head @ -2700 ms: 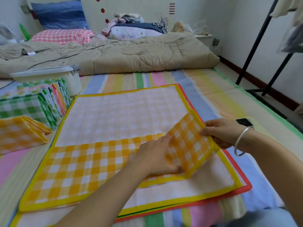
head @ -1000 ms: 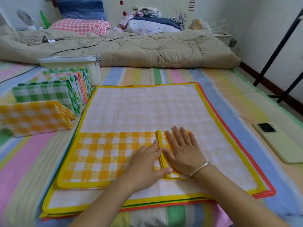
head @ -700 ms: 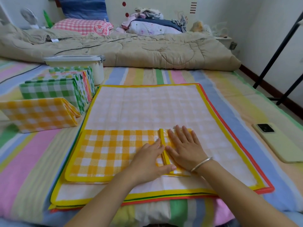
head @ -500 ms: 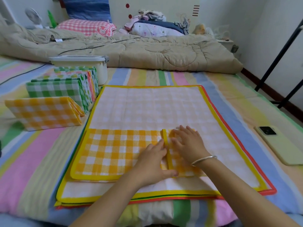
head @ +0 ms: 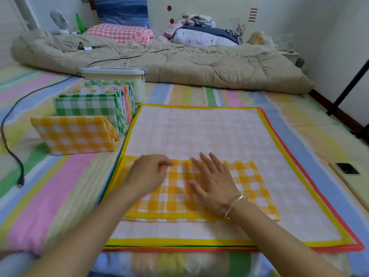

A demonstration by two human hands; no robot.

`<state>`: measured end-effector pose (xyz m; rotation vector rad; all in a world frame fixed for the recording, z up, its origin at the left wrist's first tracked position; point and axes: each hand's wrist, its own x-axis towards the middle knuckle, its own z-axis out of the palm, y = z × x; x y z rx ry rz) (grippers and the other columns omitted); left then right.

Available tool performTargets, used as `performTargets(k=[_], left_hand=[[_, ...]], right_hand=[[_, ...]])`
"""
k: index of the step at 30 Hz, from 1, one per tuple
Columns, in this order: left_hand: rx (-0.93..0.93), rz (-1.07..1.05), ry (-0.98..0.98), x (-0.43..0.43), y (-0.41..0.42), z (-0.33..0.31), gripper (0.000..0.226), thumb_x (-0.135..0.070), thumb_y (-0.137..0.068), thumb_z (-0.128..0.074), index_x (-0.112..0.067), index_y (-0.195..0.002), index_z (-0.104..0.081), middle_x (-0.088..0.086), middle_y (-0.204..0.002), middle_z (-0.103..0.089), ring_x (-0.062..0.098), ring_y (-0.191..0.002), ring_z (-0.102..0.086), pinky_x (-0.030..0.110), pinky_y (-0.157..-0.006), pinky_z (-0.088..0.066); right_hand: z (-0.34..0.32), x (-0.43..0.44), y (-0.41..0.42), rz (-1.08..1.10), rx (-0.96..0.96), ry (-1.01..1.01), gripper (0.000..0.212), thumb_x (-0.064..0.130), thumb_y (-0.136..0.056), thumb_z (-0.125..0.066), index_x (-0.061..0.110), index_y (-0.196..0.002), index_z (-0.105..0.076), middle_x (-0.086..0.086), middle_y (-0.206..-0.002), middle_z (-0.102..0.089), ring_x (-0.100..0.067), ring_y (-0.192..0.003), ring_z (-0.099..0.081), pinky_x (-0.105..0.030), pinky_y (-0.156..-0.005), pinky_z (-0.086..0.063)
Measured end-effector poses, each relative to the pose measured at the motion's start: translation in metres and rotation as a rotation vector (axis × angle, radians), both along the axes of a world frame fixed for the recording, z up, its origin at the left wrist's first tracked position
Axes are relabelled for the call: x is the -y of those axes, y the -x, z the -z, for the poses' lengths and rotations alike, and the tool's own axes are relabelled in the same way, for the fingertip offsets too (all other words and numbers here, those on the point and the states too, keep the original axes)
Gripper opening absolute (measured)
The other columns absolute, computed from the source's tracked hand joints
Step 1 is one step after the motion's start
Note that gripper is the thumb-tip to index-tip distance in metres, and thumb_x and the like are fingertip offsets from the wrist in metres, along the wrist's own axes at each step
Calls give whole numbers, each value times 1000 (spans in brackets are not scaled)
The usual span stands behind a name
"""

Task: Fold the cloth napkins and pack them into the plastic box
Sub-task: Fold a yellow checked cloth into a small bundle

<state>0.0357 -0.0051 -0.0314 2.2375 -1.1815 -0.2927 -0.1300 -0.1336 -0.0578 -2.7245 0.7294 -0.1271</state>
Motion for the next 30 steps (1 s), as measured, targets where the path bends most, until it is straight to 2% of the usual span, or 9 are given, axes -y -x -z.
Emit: performTargets(k=[4,8,13,16,18,20,23,26,30], left_hand=[[171,-39,-138,-5,-59,-1,19,-26,-93,-65,-27,-110,-72,-10,-111,-68,6,-98,-61,25,-84,-48],[206,91,-309,0,-82,-6,30,-40,-84,-75,-29,-112,-69,-12,-107,-60,7,-100,-60,28,-86,-50],[381,147,-583,10,-90,-24,48,-61,-80,-71,-28,-112,-58,-11,-107,-59,12,-98,-58,30,-83,-51],[403,104,-708,10,-94,-29,56,-75,-76,-65,-25,-101,-58,-9,-95,-60,13,-89,-57,28,-70,-47],[280,76,-675,6,-101,-27,55,-75,-75,-66,-21,-87,-60,-7,-82,-58,12,-76,-54,26,-61,-39],[53,58,-492,-4,-110,-22,53,-66,-78,-70,-15,-74,-59,-3,-69,-53,13,-66,-50,28,-59,-36],[-324,-20,-226,-23,-113,-19,41,-48,-88,-69,-10,-74,-62,2,-60,-54,17,-56,-53,26,-53,-41],[-589,-71,-325,-47,-99,-27,43,-55,-83,-69,-13,-83,-66,1,-65,-66,11,-48,-54,23,-45,-41],[-660,76,-542,-77,-88,-32,76,-78,-48,-78,-11,-84,-72,11,-81,-75,14,-56,-63,22,-43,-40]], right_hand=[[-11,-9,-16,-139,-156,203,94,81,-70,-4,39,-154,-1,8,-162,12,-19,-145,28,-61,-112,18],[-10,-11,-29,-303,-215,147,108,86,-64,-9,31,-155,4,11,-162,16,-13,-146,24,-55,-115,17],[-2,-10,-34,-370,-271,111,120,97,-60,-17,27,-155,9,13,-161,18,-9,-145,25,-49,-118,13],[0,-10,-34,-369,-258,70,123,96,-54,-10,29,-155,9,15,-160,17,-7,-145,25,-47,-119,14],[1,-10,-34,-374,-257,50,124,97,-52,-12,30,-155,11,15,-160,18,-6,-144,26,-47,-119,14],[1,-10,-34,-378,-265,39,127,98,-50,-13,30,-154,12,16,-160,19,-5,-143,28,-46,-118,15],[2,-10,-35,-372,-269,25,129,99,-48,-14,30,-154,14,17,-159,21,-5,-143,29,-46,-118,16],[2,-9,-34,-371,-267,19,129,99,-48,-16,31,-153,14,17,-159,21,-5,-143,28,-46,-118,16],[3,-9,-34,-381,-261,11,127,97,-51,-23,32,-153,15,18,-157,23,-5,-143,29,-47,-118,15]])
